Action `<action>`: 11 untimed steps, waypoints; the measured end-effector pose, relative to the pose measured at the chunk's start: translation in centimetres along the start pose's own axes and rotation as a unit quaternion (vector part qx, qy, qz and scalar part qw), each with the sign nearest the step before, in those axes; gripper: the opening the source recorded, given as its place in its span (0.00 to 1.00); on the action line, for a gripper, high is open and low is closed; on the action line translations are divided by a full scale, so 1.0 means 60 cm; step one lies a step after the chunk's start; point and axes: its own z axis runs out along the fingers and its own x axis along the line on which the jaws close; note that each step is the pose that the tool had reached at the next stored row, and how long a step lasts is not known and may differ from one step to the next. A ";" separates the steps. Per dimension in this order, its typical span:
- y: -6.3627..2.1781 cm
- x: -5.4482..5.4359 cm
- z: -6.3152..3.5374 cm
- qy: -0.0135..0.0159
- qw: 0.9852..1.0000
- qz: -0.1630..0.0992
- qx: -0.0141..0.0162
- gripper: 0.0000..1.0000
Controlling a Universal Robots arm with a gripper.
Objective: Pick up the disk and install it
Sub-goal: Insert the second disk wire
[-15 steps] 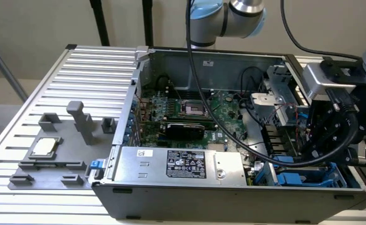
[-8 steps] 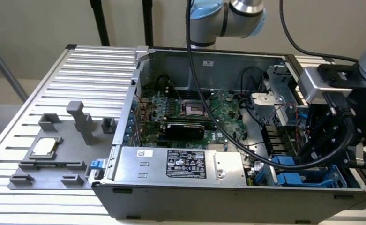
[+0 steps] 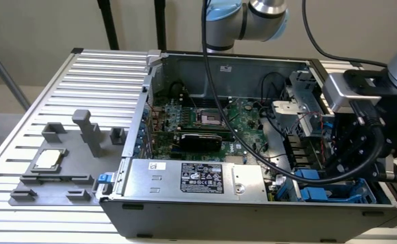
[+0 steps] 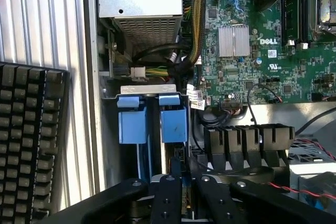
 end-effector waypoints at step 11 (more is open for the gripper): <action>0.001 -0.001 0.000 0.000 1.000 -0.006 0.000 0.17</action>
